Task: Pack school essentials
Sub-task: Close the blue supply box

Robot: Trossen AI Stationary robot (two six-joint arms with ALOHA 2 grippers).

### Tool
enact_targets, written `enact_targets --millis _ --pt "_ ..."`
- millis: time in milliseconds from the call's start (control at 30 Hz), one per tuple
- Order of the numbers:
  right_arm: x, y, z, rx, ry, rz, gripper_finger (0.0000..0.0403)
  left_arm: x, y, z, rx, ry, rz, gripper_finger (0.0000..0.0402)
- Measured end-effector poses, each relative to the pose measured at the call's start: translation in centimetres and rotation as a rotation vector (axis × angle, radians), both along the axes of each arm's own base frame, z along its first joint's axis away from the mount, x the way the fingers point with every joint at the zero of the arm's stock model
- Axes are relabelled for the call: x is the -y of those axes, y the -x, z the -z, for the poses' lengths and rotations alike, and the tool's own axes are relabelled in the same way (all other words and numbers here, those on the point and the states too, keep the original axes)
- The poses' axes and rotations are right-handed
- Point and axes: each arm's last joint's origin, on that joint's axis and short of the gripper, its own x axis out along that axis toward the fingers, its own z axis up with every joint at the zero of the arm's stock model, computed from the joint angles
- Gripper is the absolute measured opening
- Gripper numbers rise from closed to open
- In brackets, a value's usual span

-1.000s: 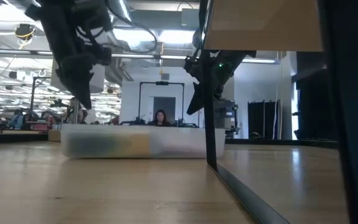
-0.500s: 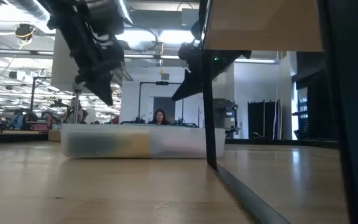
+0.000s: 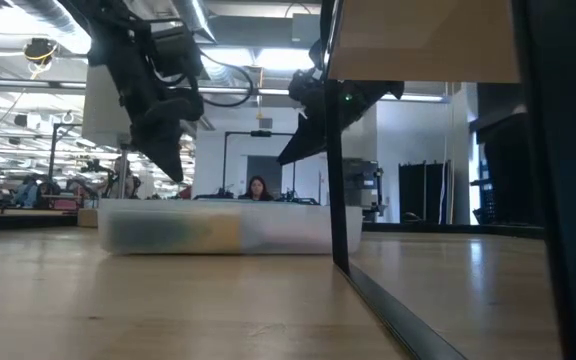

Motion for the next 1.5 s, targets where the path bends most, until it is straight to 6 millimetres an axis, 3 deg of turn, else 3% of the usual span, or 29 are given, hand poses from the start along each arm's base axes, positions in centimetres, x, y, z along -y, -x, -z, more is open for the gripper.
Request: enact_targets --millis 233,567,733,1500 --pt "-0.1 0.0 0.1 -0.005 -0.019 -0.017 0.0114 0.0 0.0 0.0 0.027 0.05 0.069 0.0006" --pt "-0.1 0.0 0.1 -0.004 -0.02 -0.016 0.0197 -0.1 0.0 0.0 0.01 -0.008 0.119 0.0084" --pt "-0.1 0.0 0.1 -0.004 -0.02 -0.015 0.0204 -0.2 -0.1 0.3 -0.014 -0.038 0.185 0.0097" --pt "-0.1 0.0 0.0 -0.004 -0.02 -0.015 0.0204 -1.1 -1.7 4.7 -0.189 -0.006 0.173 0.009"
